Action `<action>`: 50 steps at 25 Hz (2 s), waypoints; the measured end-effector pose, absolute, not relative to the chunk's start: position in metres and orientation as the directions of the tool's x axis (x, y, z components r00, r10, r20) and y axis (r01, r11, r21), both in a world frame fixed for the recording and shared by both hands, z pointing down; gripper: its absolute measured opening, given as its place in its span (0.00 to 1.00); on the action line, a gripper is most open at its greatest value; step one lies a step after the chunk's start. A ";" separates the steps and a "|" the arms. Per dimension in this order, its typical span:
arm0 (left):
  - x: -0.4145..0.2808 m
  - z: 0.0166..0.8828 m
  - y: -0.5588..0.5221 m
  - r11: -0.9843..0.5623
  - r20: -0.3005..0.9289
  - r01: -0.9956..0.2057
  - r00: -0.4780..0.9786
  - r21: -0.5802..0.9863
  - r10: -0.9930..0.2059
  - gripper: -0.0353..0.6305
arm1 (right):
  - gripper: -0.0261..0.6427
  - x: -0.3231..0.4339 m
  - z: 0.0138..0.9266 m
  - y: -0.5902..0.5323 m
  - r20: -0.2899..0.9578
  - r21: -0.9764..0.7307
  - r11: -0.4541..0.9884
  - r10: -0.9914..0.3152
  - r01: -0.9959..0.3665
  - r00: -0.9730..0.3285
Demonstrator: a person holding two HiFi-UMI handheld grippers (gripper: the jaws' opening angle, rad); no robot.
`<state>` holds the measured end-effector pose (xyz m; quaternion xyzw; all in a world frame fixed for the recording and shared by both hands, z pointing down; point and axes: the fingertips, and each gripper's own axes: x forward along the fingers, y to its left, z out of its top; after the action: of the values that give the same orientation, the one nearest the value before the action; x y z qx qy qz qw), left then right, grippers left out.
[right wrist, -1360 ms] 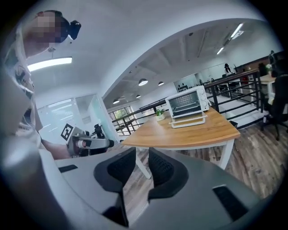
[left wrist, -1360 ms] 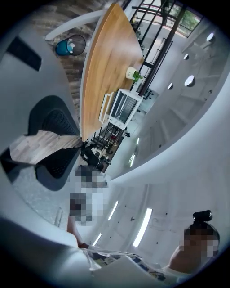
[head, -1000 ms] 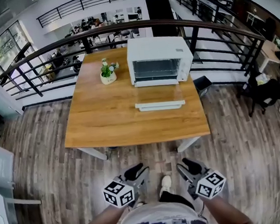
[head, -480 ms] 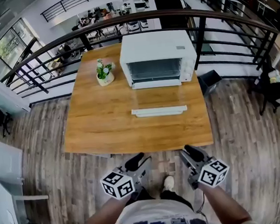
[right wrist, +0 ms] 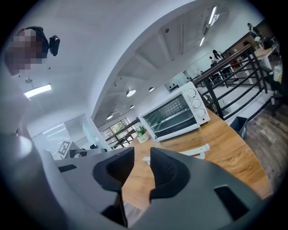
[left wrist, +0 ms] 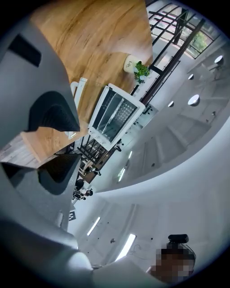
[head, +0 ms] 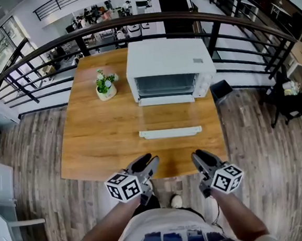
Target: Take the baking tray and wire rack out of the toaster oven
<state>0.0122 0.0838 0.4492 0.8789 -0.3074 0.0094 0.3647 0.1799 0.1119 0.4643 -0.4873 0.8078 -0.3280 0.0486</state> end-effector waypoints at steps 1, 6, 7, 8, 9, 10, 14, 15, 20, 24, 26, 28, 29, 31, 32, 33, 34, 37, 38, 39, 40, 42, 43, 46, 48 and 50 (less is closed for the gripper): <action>0.008 0.450 0.072 -0.540 0.234 -0.538 0.814 0.647 -0.531 0.28 | 0.20 0.177 0.465 0.102 0.242 -0.587 0.297 -0.824 -0.753 -0.513; 0.003 0.461 0.016 -0.538 0.205 -0.493 0.837 0.683 -0.507 0.28 | 0.19 0.180 0.473 0.052 0.236 -0.650 0.213 -0.855 -0.730 -0.461; 0.005 0.464 0.006 -0.542 0.202 -0.487 0.842 0.685 -0.501 0.28 | 0.19 0.184 0.474 0.042 0.229 -0.663 0.199 -0.864 -0.722 -0.448; 0.007 0.467 -0.005 -0.544 0.198 -0.479 0.847 0.689 -0.494 0.28 | 0.19 0.189 0.474 0.031 0.214 -0.674 0.194 -0.872 -0.713 -0.440; 0.009 0.469 -0.017 -0.544 0.191 -0.468 0.852 0.697 -0.488 0.28 | 0.19 0.191 0.472 0.018 0.188 -0.686 0.202 -0.879 -0.699 -0.438; 0.010 0.471 -0.030 -0.541 0.183 -0.455 0.857 0.707 -0.482 0.28 | 0.19 0.191 0.467 0.005 0.158 -0.706 0.208 -0.885 -0.677 -0.437; 0.013 0.481 -0.079 -0.492 0.153 -0.411 0.863 0.767 -0.482 0.28 | 0.19 0.207 0.496 -0.022 0.289 -0.842 -0.098 -0.912 -0.531 -0.290; 0.016 0.482 -0.088 -0.467 0.144 -0.398 0.860 0.790 -0.489 0.28 | 0.19 0.214 0.503 -0.029 0.323 -0.844 -0.147 -0.907 -0.516 -0.270; 0.039 0.484 -0.151 -0.332 0.065 -0.284 0.838 0.900 -0.542 0.28 | 0.19 0.243 0.508 -0.100 0.317 -0.840 -0.115 -0.897 -0.530 -0.308; 0.060 0.501 -0.190 -0.191 0.090 -0.263 0.777 0.946 -0.623 0.28 | 0.20 0.274 0.515 -0.147 0.297 -0.859 -0.086 -0.887 -0.504 -0.354; 0.057 0.505 -0.207 -0.167 0.103 -0.277 0.747 0.946 -0.657 0.28 | 0.20 0.280 0.519 -0.165 0.282 -0.872 -0.083 -0.890 -0.482 -0.358; 0.054 0.509 -0.222 -0.146 0.120 -0.296 0.720 0.944 -0.683 0.28 | 0.20 0.286 0.521 -0.183 0.264 -0.886 -0.076 -0.894 -0.457 -0.363; 0.055 0.511 -0.229 -0.138 0.128 -0.304 0.710 0.943 -0.692 0.28 | 0.21 0.290 0.522 -0.192 0.254 -0.892 -0.072 -0.895 -0.446 -0.365; 0.057 0.514 -0.241 -0.127 0.135 -0.311 0.697 0.942 -0.704 0.28 | 0.21 0.296 0.526 -0.207 0.236 -0.904 -0.064 -0.899 -0.422 -0.370; 0.057 0.515 -0.247 -0.120 0.134 -0.307 0.692 0.944 -0.710 0.28 | 0.21 0.298 0.528 -0.213 0.230 -0.908 -0.061 -0.899 -0.414 -0.372; 0.056 0.517 -0.252 -0.114 0.131 -0.301 0.685 0.947 -0.716 0.28 | 0.21 0.299 0.530 -0.219 0.226 -0.911 -0.059 -0.899 -0.408 -0.375; 0.054 0.518 -0.258 -0.112 0.127 -0.297 0.679 0.948 -0.723 0.28 | 0.21 0.300 0.532 -0.225 0.223 -0.913 -0.056 -0.898 -0.404 -0.379; 0.051 0.524 -0.273 -0.109 0.121 -0.300 0.656 0.948 -0.745 0.28 | 0.21 0.303 0.536 -0.241 0.212 -0.922 -0.052 -0.896 -0.383 -0.390; 0.049 0.526 -0.277 -0.096 0.130 -0.303 0.645 0.948 -0.753 0.28 | 0.21 0.303 0.536 -0.245 0.207 -0.927 -0.052 -0.896 -0.371 -0.392; 0.047 0.529 -0.281 -0.085 0.135 -0.304 0.633 0.949 -0.762 0.28 | 0.21 0.304 0.537 -0.248 0.204 -0.931 -0.052 -0.896 -0.362 -0.395; 0.045 0.531 -0.285 -0.076 0.138 -0.304 0.623 0.950 -0.770 0.28 | 0.21 0.304 0.539 -0.252 0.202 -0.933 -0.052 -0.894 -0.357 -0.399; 0.043 0.536 -0.291 -0.065 0.140 -0.301 0.611 0.952 -0.779 0.28 | 0.22 0.304 0.542 -0.255 0.205 -0.936 -0.057 -0.890 -0.347 -0.408; 0.043 0.537 -0.293 -0.063 0.141 -0.300 0.609 0.952 -0.781 0.28 | 0.23 0.304 0.543 -0.256 0.207 -0.937 -0.059 -0.888 -0.343 -0.411; 0.041 0.541 -0.299 -0.057 0.142 -0.299 0.603 0.953 -0.785 0.28 | 0.24 0.304 0.550 -0.259 0.209 -0.941 -0.065 -0.884 -0.332 -0.418; 0.039 0.543 -0.304 -0.053 0.139 -0.294 0.595 0.954 -0.791 0.28 | 0.24 0.302 0.554 -0.263 0.212 -0.942 -0.070 -0.883 -0.329 -0.419; 0.038 0.544 -0.307 -0.048 0.140 -0.290 0.591 0.956 -0.794 0.28 | 0.23 0.300 0.556 -0.265 0.213 -0.944 -0.077 -0.885 -0.322 -0.414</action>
<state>0.0382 -0.3072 0.5438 0.6889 -0.3935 -0.2222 0.5666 0.3001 -0.2653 0.5559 -0.4787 0.6303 -0.5563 0.2531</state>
